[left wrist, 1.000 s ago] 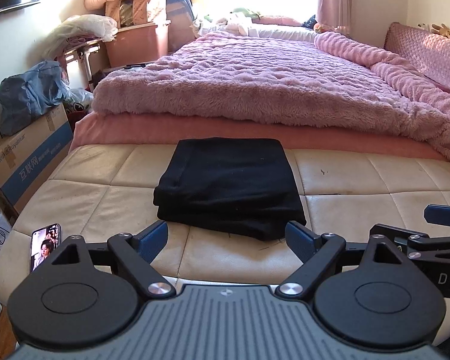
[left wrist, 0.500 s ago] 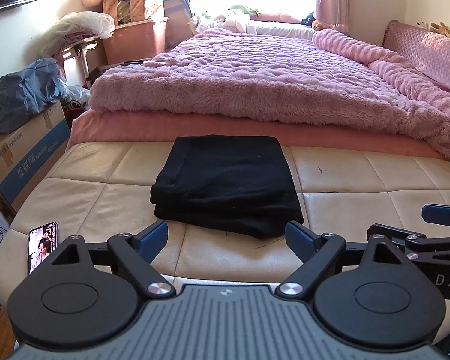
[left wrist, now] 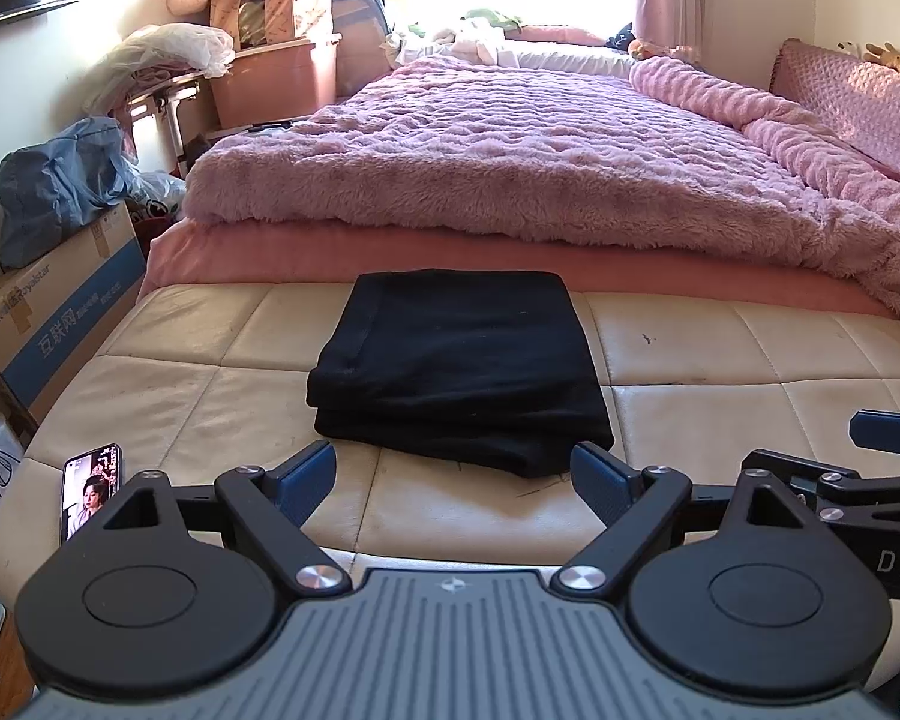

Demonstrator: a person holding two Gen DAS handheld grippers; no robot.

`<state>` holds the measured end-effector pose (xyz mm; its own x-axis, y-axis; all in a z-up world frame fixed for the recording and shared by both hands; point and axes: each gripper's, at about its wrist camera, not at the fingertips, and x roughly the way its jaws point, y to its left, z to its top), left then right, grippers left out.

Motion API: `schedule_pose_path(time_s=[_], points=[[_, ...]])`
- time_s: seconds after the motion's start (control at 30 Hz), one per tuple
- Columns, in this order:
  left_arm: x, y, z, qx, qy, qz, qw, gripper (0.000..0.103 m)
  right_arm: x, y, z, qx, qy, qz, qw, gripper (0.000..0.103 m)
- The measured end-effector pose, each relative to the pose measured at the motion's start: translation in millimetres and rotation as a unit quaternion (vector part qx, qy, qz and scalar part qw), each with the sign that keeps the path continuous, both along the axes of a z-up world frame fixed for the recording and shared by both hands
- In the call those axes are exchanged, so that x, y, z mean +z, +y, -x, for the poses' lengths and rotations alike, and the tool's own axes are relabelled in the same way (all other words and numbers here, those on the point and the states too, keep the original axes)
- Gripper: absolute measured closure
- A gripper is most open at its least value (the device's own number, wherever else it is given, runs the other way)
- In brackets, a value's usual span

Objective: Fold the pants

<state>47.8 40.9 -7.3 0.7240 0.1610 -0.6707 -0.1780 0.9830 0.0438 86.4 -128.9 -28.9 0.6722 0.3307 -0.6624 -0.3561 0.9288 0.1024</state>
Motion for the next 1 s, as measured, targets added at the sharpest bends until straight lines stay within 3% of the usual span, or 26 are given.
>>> schedule_pose_path(time_s=[1.0], points=[[1.5, 3.9, 1.2, 0.009, -0.001, 0.004, 0.9999, 0.000, -0.8, -0.4, -0.6, 0.000, 0.001, -0.002, 1.000, 0.021]])
